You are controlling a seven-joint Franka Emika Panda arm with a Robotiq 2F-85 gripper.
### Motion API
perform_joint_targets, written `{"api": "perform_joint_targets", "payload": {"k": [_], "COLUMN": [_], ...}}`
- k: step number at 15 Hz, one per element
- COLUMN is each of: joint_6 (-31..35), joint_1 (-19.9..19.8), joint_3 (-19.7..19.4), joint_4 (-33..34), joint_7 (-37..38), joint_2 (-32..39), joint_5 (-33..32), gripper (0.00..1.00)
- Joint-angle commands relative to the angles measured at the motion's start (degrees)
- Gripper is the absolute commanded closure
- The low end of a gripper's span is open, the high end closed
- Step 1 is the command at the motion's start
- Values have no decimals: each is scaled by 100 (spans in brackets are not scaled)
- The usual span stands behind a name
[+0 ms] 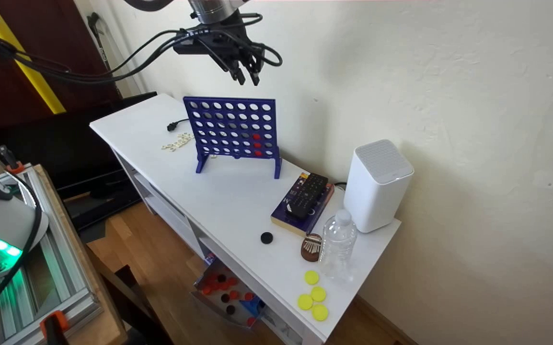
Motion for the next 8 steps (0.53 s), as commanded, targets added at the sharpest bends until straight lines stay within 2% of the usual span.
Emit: {"api": "perform_joint_targets", "payload": {"k": [1, 4, 5, 8], "joint_6": [-235, -430, -438, -610], "joint_1": [24, -72, -621, -896], "joint_3": [-158, -198, 301, 408], "joint_4": [-546, -805, -913, -1161], "joint_7": [464, 629, 743, 759], "joint_2": [-671, -1016, -1132, -1424], "joint_5": [-549, -767, -895, -847], "gripper": [27, 7, 0, 0]}}
